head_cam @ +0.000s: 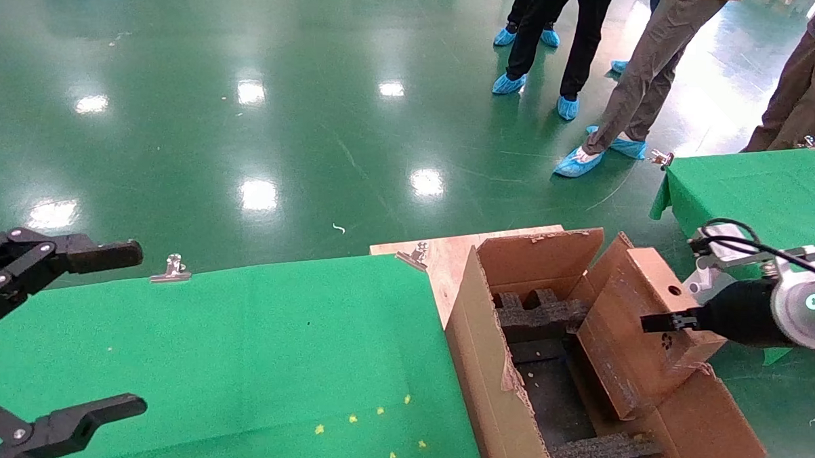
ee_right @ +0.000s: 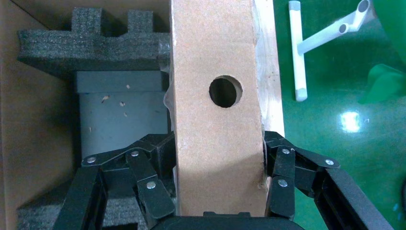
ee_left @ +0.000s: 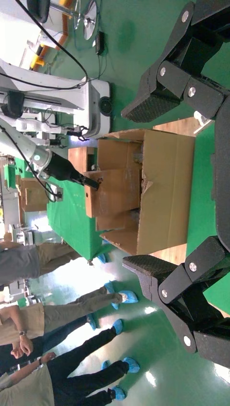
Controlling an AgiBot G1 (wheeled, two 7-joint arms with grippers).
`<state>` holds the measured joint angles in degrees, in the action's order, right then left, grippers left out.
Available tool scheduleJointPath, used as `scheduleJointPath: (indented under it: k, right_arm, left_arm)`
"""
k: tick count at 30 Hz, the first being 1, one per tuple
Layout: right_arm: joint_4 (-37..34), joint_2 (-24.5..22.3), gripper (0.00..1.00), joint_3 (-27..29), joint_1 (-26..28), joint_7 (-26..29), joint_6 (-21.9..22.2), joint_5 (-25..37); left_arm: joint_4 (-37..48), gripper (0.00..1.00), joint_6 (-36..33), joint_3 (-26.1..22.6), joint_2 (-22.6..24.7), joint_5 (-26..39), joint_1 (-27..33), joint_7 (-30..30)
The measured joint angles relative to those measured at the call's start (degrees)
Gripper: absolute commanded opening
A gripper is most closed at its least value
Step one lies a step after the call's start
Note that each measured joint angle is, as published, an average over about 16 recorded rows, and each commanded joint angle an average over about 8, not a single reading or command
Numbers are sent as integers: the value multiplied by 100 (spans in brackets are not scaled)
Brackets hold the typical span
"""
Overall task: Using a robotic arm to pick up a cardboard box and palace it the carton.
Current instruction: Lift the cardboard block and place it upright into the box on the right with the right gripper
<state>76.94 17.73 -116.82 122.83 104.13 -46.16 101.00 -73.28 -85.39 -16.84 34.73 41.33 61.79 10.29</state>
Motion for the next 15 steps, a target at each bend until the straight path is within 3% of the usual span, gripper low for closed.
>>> scheduleJointPath:
  k: [15]
  right_arm:
    - [-161,307,0,-224,-712,530,721,188]
  left_arm:
    - [0,100,2,-5,-2,-3,1,-2]
